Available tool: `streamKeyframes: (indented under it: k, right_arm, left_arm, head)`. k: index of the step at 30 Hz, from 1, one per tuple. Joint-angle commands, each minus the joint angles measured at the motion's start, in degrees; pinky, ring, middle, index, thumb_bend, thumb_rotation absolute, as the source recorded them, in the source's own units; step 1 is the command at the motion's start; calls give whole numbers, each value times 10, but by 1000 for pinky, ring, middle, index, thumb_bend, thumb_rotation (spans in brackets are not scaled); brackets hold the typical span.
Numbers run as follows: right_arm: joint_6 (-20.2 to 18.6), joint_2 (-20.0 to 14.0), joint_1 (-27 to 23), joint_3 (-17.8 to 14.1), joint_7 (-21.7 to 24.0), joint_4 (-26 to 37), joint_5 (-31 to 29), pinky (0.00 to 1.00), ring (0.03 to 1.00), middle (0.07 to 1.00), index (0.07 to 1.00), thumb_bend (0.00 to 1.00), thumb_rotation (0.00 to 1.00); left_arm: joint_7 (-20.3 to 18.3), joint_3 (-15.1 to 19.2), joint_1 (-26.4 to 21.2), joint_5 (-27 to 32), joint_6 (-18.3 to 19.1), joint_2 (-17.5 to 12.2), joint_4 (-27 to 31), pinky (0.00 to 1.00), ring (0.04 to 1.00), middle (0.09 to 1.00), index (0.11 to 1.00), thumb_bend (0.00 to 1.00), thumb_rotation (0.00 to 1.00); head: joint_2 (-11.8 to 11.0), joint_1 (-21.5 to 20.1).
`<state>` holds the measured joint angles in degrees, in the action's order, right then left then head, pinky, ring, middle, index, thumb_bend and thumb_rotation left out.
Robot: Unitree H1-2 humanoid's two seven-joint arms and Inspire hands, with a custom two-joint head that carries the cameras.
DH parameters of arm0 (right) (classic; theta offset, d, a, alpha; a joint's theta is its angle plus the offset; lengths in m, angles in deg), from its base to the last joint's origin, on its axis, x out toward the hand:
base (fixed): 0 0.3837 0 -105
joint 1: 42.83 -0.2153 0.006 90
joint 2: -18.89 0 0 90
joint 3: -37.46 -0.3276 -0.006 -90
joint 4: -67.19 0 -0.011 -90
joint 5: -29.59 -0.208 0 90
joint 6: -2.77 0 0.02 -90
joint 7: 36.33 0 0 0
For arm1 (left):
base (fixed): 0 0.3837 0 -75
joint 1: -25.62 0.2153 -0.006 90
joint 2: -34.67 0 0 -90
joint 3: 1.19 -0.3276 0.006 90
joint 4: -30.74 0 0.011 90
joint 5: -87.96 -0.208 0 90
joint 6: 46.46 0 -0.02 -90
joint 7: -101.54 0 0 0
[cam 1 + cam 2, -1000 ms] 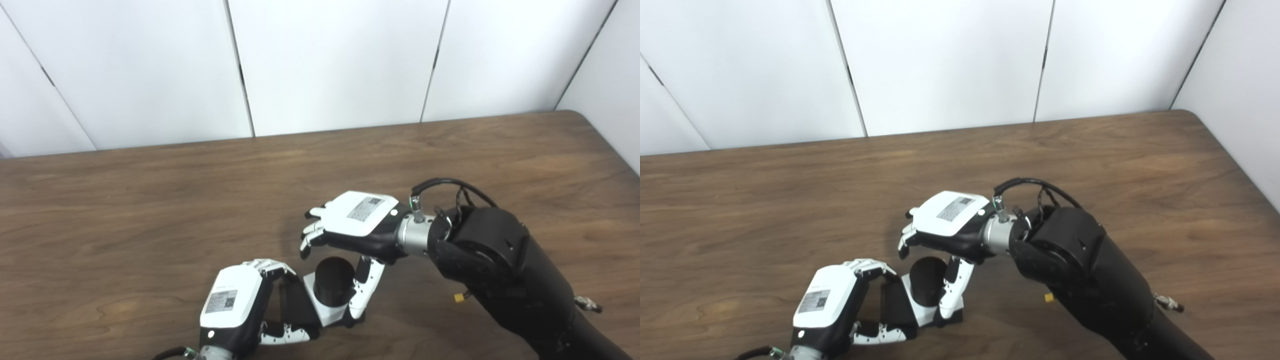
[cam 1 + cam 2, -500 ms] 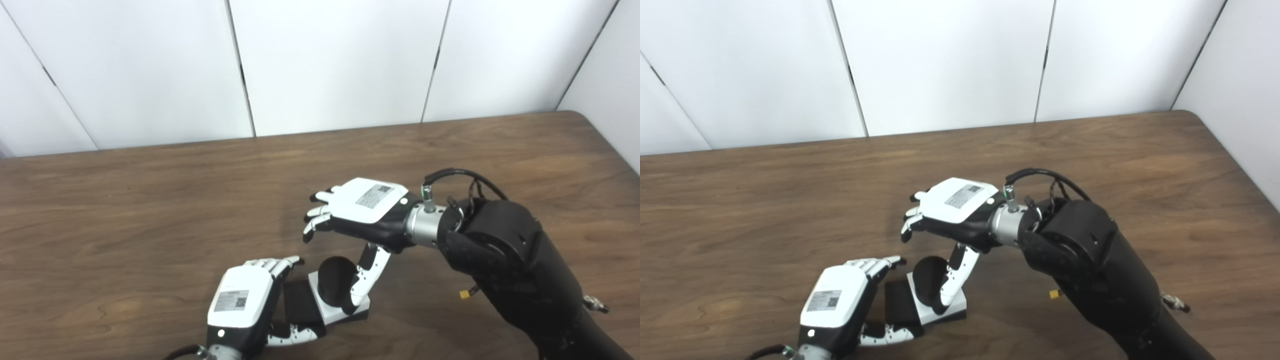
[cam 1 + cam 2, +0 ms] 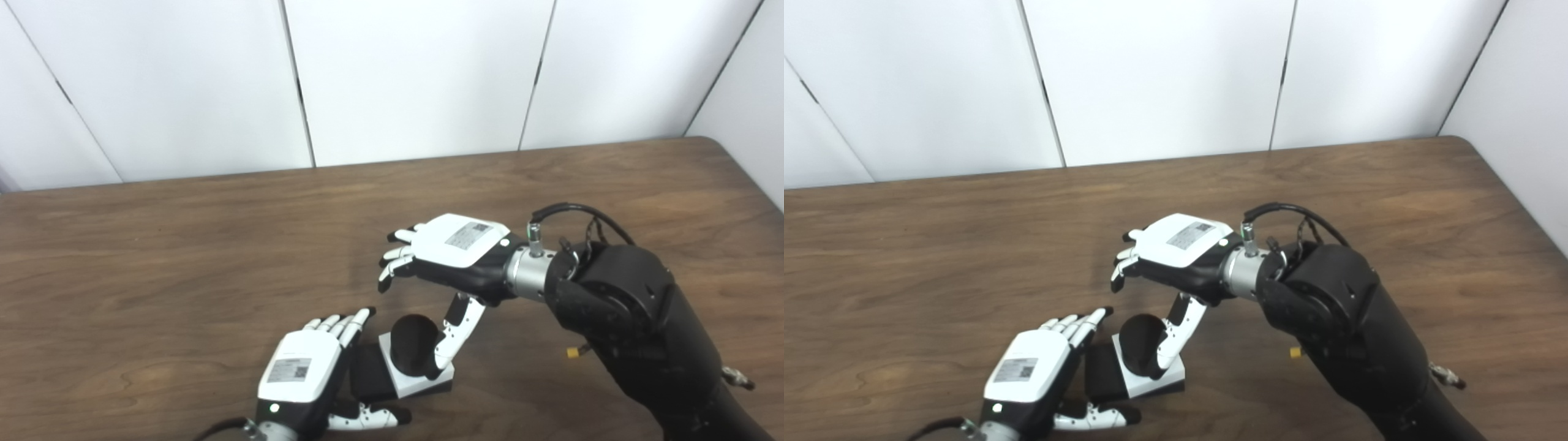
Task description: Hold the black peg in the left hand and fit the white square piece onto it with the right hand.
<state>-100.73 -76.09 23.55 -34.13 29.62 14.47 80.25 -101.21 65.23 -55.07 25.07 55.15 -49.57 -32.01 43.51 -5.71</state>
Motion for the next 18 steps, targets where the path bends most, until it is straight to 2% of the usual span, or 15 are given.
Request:
streamKeyframes:
  k: [1,2,3,4,5,6,7,8,9,11,12,13,16,18]
  right_arm:
    - [-22,-17,3,-33,-19,12,-26,1000,1000,905,816,1000,599]
    - [-39,-25,20,-57,-20,17,-48,1000,1000,905,822,1000,607]
    - [-57,-32,39,-79,-22,22,-68,997,1000,914,850,936,668]
    - [-70,-36,51,-94,-24,26,-81,983,995,924,882,871,781]
    - [-83,-40,76,-120,-38,28,-99,978,994,927,893,849,819]
    - [-90,-40,101,-142,-56,29,-116,961,987,935,912,840,908]
    - [-95,-41,118,-156,-71,28,-128,936,982,943,932,833,963]
    - [-97,-39,144,-177,-94,26,-149,928,980,946,938,831,981]
    - [-96,-36,168,-194,-117,24,-168,911,979,954,955,827,993]
    - [-93,-28,207,-219,-159,19,-198,897,977,962,967,789,999]
    - [-90,-23,226,-228,-182,16,-210,897,982,974,979,735,1000]
    - [-85,-17,246,-237,-205,13,-221,888,976,973,976,717,1000]
    - [-64,11,308,-256,-282,4,-236,909,978,987,988,682,1000]
    - [-53,34,339,-263,-325,-4,-260,939,984,994,995,658,1000]
  left_arm:
    - [-18,36,23,63,27,0,33,853,879,874,921,1000,650]
    - [-15,61,32,103,38,8,52,840,873,868,913,1000,648]
    - [-14,86,41,140,52,16,69,791,858,868,909,1000,643]
    - [-14,102,47,166,62,22,80,743,850,882,917,1000,650]
    - [3,128,56,208,57,27,87,726,847,887,920,1000,653]
    - [21,150,63,244,47,29,88,723,848,893,912,989,660]
    - [35,165,67,270,38,29,86,750,859,899,913,953,682]
    - [51,186,72,307,31,34,84,760,862,901,914,941,689]
    - [65,205,74,340,24,39,79,823,889,913,924,901,697]
    - [87,230,77,393,15,45,71,868,910,924,931,838,714]
    - [96,241,79,416,10,46,67,900,930,934,934,765,770]
    - [104,249,80,437,5,45,63,919,939,936,930,719,786]
    - [133,263,77,472,-24,37,41,903,953,958,934,597,859]
    - [145,269,74,493,-40,33,26,883,946,956,927,568,878]
  head:
    - [0,0]
    - [-1,-1]
    - [-2,-1]
    - [-2,-1]
    - [-2,-2]
    - [-3,-2]
    - [-4,-3]
    - [-4,-3]
    - [-4,-4]
    - [-6,-4]
    - [-4,-4]
    - [-3,-5]
    - [-3,-9]
    - [-3,-10]
